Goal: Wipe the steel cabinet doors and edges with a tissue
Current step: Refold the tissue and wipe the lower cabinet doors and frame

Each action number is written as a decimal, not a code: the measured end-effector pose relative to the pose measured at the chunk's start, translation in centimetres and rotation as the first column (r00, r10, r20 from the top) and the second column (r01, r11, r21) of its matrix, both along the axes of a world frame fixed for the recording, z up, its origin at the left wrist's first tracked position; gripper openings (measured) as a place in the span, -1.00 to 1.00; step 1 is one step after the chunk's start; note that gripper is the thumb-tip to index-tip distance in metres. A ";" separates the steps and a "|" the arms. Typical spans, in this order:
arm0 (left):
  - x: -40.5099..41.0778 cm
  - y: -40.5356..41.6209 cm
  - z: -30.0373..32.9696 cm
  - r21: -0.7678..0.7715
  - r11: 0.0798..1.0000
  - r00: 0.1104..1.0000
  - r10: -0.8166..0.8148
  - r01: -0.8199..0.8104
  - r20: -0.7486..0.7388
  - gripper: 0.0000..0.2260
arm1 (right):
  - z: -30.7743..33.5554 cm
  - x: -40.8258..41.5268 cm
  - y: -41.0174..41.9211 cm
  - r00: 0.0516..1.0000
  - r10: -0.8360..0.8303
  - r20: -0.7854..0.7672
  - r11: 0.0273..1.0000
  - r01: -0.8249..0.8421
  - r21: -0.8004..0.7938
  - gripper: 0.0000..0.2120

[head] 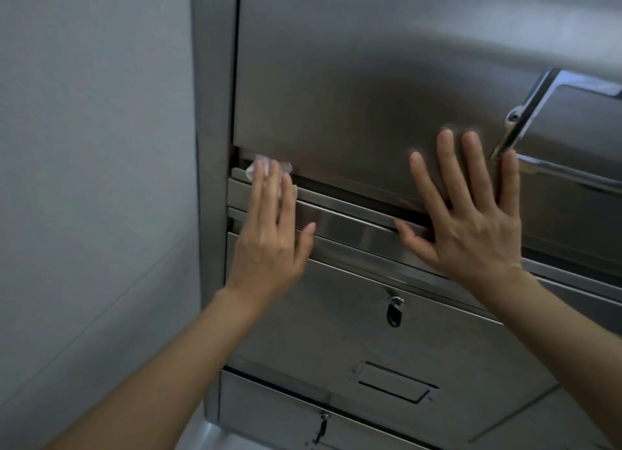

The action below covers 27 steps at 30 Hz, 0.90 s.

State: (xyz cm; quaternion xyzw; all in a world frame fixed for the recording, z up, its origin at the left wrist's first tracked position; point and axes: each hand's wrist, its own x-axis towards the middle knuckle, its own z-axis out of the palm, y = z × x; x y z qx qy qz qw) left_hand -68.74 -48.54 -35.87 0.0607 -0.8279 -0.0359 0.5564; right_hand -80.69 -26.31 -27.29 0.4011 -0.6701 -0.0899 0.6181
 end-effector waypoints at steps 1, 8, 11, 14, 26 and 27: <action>0.1 -0.6 0.0 0.005 1.000 1.000 -0.005 0.005 -0.004 -0.51 | 0.0 -0.1 0.1 1.000 -0.003 -0.003 1.000 0.003 0.000 -0.31; -0.8 3.0 0.6 -0.024 0.981 0.981 -0.193 0.193 0.020 -0.49 | 0.0 0.0 -0.1 1.000 0.008 0.008 1.000 -0.008 0.002 -0.31; -0.6 2.5 0.8 -0.064 0.980 0.982 -0.189 0.189 0.013 -0.53 | 0.2 -0.2 0.2 1.000 0.008 0.001 1.000 -0.008 0.003 -0.31; 0.4 -1.7 -0.2 0.022 0.998 0.997 -0.055 0.056 -0.050 -0.54 | -0.1 -0.1 0.2 1.000 0.009 -0.001 1.000 -0.009 -0.010 -0.32; 0.5 -1.3 0.6 0.023 1.000 1.000 -0.010 0.010 -0.017 -0.53 | 0.0 -0.1 0.0 1.000 0.009 -0.004 1.000 -0.009 -0.013 -0.33; 1.0 -2.8 0.6 0.039 0.999 0.999 0.028 -0.027 -0.028 -0.54 | -0.1 -0.1 -0.1 1.000 0.010 -0.008 1.000 -0.011 -0.010 -0.33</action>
